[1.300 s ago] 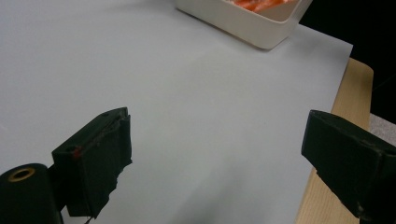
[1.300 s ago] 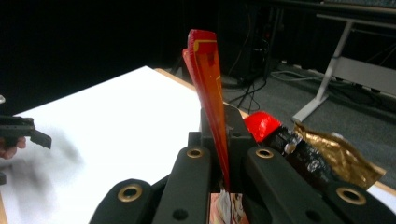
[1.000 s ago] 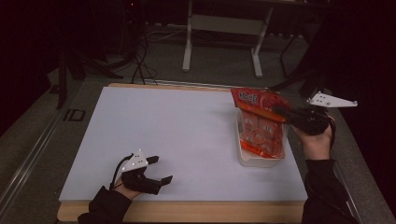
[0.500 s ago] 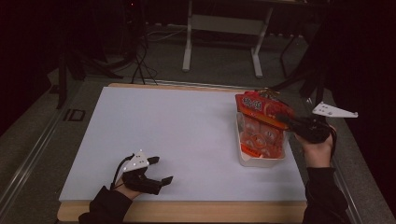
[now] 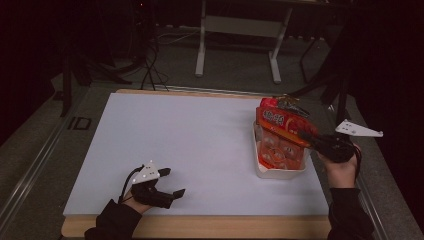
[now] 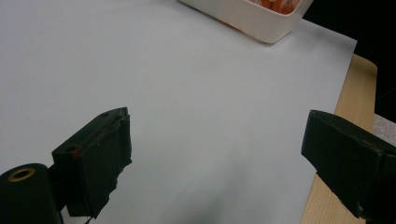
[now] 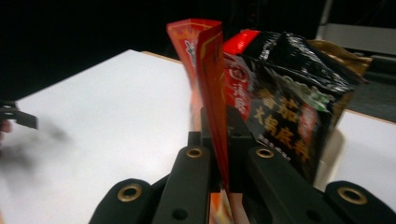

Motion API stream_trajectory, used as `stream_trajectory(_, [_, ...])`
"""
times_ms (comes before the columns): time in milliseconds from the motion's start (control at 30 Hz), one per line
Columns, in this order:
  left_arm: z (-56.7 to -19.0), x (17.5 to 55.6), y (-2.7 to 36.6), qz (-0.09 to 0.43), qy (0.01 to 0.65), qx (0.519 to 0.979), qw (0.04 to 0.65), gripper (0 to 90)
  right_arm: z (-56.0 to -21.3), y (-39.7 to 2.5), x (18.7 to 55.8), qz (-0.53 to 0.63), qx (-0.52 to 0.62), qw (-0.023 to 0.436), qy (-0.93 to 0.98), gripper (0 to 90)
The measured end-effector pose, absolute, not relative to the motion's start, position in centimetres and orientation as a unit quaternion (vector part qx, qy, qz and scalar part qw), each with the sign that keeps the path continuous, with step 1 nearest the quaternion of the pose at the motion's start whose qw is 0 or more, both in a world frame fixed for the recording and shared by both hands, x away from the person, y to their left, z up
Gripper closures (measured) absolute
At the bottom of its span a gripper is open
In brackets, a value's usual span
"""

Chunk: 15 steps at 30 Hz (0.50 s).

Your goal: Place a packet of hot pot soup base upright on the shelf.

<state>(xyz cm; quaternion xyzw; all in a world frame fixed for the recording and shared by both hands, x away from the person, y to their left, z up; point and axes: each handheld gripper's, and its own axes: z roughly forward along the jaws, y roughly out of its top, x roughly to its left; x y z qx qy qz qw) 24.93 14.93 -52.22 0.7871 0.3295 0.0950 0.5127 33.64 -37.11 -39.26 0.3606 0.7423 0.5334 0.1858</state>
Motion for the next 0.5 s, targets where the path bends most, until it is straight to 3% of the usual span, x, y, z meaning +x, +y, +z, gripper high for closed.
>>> stream_trajectory(333, [-52.2, 25.0, 15.1, 0.095, 0.333, 0.784, 0.515, 8.7, -40.9, -38.2, 34.1, 0.542, 0.382, 0.172, 0.728, 89.5])
stream_trajectory(500, [-52.2, 25.0, 15.1, 0.094, 0.334, 0.785, 0.513, 8.7, -39.8, -38.8, 34.4, 0.531, 0.391, 0.205, 0.723, 89.6])
